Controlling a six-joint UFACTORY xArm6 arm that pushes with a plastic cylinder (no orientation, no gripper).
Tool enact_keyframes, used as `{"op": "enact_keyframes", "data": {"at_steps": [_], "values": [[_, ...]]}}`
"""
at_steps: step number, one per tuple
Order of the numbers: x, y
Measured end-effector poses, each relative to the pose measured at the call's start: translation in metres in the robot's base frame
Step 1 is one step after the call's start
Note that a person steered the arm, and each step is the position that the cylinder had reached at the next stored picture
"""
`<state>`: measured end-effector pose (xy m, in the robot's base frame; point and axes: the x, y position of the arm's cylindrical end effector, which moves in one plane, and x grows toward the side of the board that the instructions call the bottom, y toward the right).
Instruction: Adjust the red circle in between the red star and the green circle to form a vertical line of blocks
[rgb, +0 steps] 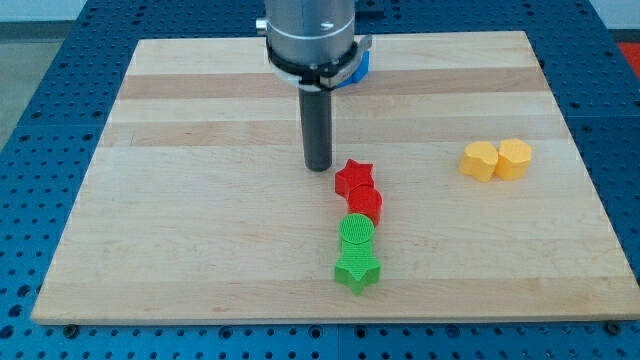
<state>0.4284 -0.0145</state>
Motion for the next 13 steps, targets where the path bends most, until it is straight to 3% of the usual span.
{"op": "enact_keyframes", "data": {"at_steps": [1,2,6,13], "values": [[-0.039,0.06],[-0.008,0.128],[0.065,0.085],[0.077,0.081]]}}
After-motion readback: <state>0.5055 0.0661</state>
